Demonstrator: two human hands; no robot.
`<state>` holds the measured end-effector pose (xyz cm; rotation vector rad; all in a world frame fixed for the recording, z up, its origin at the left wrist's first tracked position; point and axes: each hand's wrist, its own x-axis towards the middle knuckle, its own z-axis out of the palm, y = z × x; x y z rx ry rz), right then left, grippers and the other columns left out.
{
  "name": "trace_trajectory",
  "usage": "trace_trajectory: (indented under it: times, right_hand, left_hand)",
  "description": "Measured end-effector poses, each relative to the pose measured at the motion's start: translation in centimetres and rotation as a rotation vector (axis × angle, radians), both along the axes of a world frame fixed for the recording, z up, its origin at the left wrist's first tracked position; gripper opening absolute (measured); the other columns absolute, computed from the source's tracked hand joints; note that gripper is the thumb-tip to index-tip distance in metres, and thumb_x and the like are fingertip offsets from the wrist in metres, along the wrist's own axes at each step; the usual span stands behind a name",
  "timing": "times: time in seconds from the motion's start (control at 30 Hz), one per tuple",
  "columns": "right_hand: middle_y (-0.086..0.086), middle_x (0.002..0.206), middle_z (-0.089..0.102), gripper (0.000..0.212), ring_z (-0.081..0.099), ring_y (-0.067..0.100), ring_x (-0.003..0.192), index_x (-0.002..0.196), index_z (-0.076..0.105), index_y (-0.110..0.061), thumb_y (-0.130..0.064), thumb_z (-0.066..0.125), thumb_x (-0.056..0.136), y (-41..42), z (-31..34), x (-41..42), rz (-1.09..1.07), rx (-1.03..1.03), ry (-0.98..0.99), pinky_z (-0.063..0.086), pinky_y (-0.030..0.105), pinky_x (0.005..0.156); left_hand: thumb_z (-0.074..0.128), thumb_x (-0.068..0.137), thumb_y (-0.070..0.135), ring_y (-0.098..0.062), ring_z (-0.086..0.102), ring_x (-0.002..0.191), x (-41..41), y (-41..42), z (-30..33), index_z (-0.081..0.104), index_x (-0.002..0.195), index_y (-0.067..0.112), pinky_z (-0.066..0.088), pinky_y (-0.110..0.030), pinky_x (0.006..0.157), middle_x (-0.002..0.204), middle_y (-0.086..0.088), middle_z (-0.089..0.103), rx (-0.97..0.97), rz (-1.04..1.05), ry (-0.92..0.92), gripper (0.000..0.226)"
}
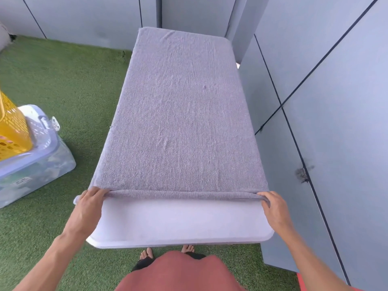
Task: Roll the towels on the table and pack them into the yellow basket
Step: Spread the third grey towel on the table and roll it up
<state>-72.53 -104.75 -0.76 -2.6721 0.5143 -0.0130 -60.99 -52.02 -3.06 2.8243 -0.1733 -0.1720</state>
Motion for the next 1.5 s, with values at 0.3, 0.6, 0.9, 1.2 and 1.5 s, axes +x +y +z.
trace_trajectory:
  times: [0.3, 0.6, 0.9, 1.2, 1.5]
  right_hand:
    - [-0.009, 0.091, 0.063, 0.025, 0.062, 0.015, 0.090, 0.104, 0.071, -0.013, 0.002, 0.062, 0.087, -1.6, 1.3, -2.2, 0.110, 0.116, 0.225, 0.037, 0.015, 0.074]
    - [0.001, 0.087, 0.060, 0.027, 0.054, 0.022, 0.089, 0.072, 0.066, -0.028, -0.002, 0.075, 0.076, -0.4, 1.5, 0.9, -0.170, 0.070, 0.065, 0.035, 0.028, 0.081]
    - [0.009, 0.105, 0.057, 0.035, 0.046, 0.029, 0.105, 0.110, 0.065, -0.001, 0.002, 0.072, 0.076, 2.1, -1.1, -0.6, 0.005, -0.254, 0.065, 0.038, 0.038, 0.096]
    - [0.003, 0.100, 0.067, 0.024, 0.060, 0.023, 0.097, 0.106, 0.069, -0.010, 0.001, 0.061, 0.087, -0.9, 1.2, 0.4, -0.033, 0.142, 0.260, 0.040, 0.026, 0.082]
    - [0.001, 0.090, 0.058, 0.016, 0.049, 0.028, 0.091, 0.085, 0.075, -0.020, -0.006, 0.074, 0.078, 2.3, 1.2, -0.2, -0.195, -0.187, -0.013, 0.038, 0.030, 0.081]
  left_hand:
    - [0.058, 0.089, -0.003, -0.028, 0.054, 0.090, -1.7, 2.1, 0.6, 0.069, 0.108, 0.003, 0.046, -0.039, 0.080, 0.099, -0.008, 0.062, -0.097, -0.034, 0.102, 0.022]
    - [0.075, 0.078, 0.001, -0.026, 0.045, 0.086, 2.0, 0.7, 3.0, 0.071, 0.083, 0.014, 0.040, -0.037, 0.074, 0.090, -0.004, 0.055, -0.100, 0.030, 0.065, 0.014]
    - [0.067, 0.074, -0.014, -0.035, 0.050, 0.094, -1.9, -1.1, 0.3, 0.060, 0.113, 0.000, 0.054, -0.047, 0.061, 0.109, -0.015, 0.053, 0.020, -0.047, -0.093, 0.042]
    - [0.049, 0.092, -0.005, -0.030, 0.057, 0.103, 2.1, 0.8, 1.7, 0.064, 0.116, 0.007, 0.042, -0.037, 0.088, 0.107, -0.009, 0.066, -0.117, -0.040, 0.224, 0.031]
    - [0.061, 0.088, 0.002, -0.035, 0.048, 0.083, -0.2, -1.0, 0.7, 0.064, 0.101, 0.006, 0.045, -0.048, 0.070, 0.092, -0.013, 0.057, 0.010, -0.014, -0.233, 0.013]
